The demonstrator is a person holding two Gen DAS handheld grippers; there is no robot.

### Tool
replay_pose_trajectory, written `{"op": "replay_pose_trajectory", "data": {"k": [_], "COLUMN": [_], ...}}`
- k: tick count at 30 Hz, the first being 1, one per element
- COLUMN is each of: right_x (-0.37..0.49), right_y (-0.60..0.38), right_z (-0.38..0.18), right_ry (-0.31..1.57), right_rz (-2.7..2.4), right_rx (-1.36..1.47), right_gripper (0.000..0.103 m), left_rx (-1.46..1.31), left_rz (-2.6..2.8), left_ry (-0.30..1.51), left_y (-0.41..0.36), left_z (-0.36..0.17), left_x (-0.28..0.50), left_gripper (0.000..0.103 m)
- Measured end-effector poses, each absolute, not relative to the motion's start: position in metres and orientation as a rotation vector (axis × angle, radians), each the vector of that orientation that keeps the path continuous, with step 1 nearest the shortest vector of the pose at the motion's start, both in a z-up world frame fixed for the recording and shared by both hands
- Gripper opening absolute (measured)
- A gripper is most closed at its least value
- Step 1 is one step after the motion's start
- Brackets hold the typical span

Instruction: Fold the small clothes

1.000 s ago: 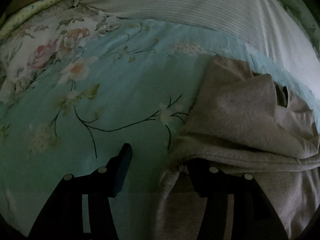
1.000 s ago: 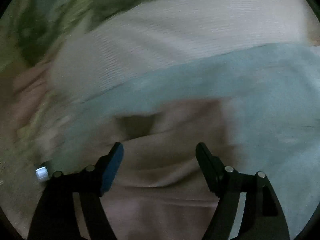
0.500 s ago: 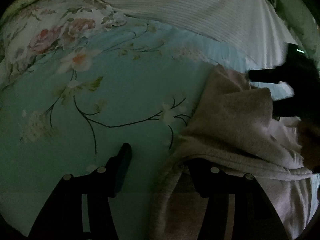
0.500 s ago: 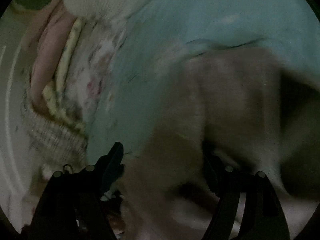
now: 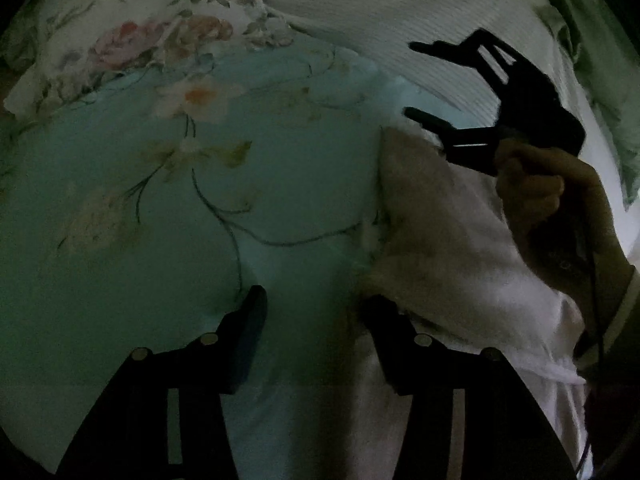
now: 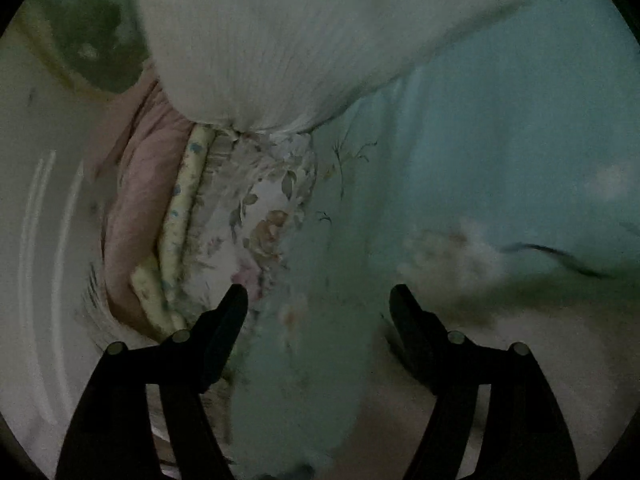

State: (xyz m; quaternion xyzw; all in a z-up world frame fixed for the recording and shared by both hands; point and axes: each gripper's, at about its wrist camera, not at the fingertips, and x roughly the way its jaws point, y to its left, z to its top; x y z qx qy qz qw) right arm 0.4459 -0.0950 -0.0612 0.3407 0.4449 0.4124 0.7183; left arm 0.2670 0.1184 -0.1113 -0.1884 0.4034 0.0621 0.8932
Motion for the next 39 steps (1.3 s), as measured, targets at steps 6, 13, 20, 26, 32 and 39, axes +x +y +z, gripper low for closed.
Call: {"op": "replay_pose_trajectory", "data": {"k": [6, 13, 20, 26, 32, 39], "right_x": [0.365, 0.262, 0.233, 0.242, 0.254, 0.201], "right_y": [-0.217, -0.368, -0.396, -0.374, -0.380, -0.390], "right_z": [-0.044, -0.055, -0.077, -0.065, -0.083, -0.067], "right_ry": [0.894, 0.830, 0.893, 0.882, 0.999, 0.914], "right_rz": [0.671, 0.259, 0.148, 0.161, 0.005, 0.022], "right_rx": [0.685, 0.653, 0.582, 0.459, 0.328, 0.425], "right_gripper": [0.075, 0.074, 0.056, 0.008, 0.014, 0.057], "left_rx": [-0.317, -0.272, -0.231, -0.173, -0.088, -0.094], "left_rz": [0.084, 0.031, 0.010, 0.013, 0.040, 0.055], "left_ry": [0.842, 0.786, 0.798, 0.832, 0.906, 0.930], "left_y": [0.112, 0.093, 0.070, 0.059, 0.056, 0.063], "left_z": [-0.096, -0.061, -0.062, -0.076, -0.099, -0.104], "left_x": [0.254, 0.268, 0.288, 0.304, 0.316, 0.305], "left_gripper": [0.050, 0.051, 0.051, 0.051, 0.051, 0.057]}}
